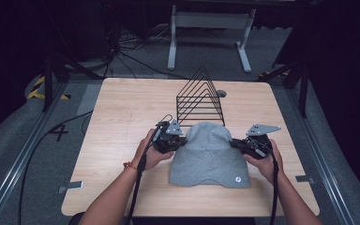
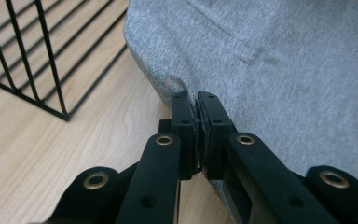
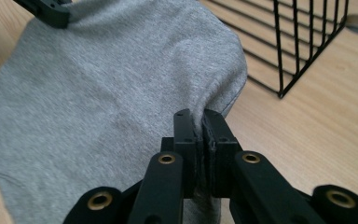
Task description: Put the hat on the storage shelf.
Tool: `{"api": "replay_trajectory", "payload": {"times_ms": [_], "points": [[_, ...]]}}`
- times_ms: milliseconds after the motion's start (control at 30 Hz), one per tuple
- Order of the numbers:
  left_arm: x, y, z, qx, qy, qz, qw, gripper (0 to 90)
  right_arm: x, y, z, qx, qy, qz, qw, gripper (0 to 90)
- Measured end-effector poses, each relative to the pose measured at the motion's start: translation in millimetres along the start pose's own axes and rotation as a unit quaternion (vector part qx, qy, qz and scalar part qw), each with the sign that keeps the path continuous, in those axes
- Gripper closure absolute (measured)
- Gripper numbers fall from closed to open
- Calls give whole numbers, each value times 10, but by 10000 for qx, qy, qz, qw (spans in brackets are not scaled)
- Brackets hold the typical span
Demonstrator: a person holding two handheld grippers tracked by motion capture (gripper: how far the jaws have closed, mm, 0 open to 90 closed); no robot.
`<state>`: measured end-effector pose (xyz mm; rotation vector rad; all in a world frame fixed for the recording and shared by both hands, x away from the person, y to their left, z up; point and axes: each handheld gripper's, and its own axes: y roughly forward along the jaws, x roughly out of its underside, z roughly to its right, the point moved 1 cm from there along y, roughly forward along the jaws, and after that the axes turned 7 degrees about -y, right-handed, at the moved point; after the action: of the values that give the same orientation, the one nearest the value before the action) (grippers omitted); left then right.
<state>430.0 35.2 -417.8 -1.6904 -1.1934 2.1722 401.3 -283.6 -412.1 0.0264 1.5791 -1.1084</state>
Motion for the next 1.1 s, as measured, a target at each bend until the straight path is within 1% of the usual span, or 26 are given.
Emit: {"api": "replay_trajectory", "payload": {"times_ms": [100,233,267,367,400,433,467,500,533,567,633,667,767,800,867,933,967,1000,1033,1100], "points": [[-51,-44,-9,7,36,51,10000,863,-54,-61,0,54,-67,82,9999,855],[-151,-98,15,-37,122,141,9998,864,-123,-151,7,118,-123,183,9997,855],[-177,-116,20,-41,158,119,9998,864,-146,-177,12,140,-151,205,9996,855],[-293,-183,45,-34,239,215,9995,863,-222,-251,14,191,-219,286,9992,856],[-332,-211,46,-60,295,238,9993,864,-249,-278,15,205,-228,317,9990,856],[-360,-226,52,-58,297,286,9991,864,-275,-303,18,219,-243,349,9989,856],[-400,-254,53,-67,358,295,9989,864,-295,-324,19,228,-256,364,9987,856],[-446,-282,59,-88,397,314,9987,864,-353,-381,28,282,-307,411,9983,856],[-508,-329,66,-96,431,343,9984,864,-371,-400,32,293,-302,434,9982,856],[-542,-354,70,-102,431,395,9982,864,-396,-426,39,313,-326,450,9980,856],[-613,-417,69,-120,497,444,9977,864,-449,-486,55,361,-343,507,9975,856],[-613,-417,69,-120,497,444,9977,864,-449,-486,55,361,-343,507,9975,856],[-735,-533,65,-149,553,570,9967,864,-558,-603,80,409,-388,646,9963,857],[-773,-566,66,-125,537,581,9968,865,-606,-650,85,435,-410,690,9958,856],[-861,-627,66,-196,642,598,9960,865,-687,-719,100,492,-462,765,9948,856],[-952,-683,77,-266,705,613,9953,866,-771,-780,124,548,-512,827,9937,856],[-999,-709,77,-246,730,610,9952,866,-815,-808,133,574,-529,860,9932,856],[-1034,-728,79,-276,745,628,9949,866,-858,-836,142,599,-556,889,9927,857],[-1082,-753,73,-278,825,630,9942,866,-890,-855,149,599,-556,919,9924,857],[-1198,-808,57,-283,816,728,9936,866,-1004,-909,184,659,-597,972,9913,857]]}}
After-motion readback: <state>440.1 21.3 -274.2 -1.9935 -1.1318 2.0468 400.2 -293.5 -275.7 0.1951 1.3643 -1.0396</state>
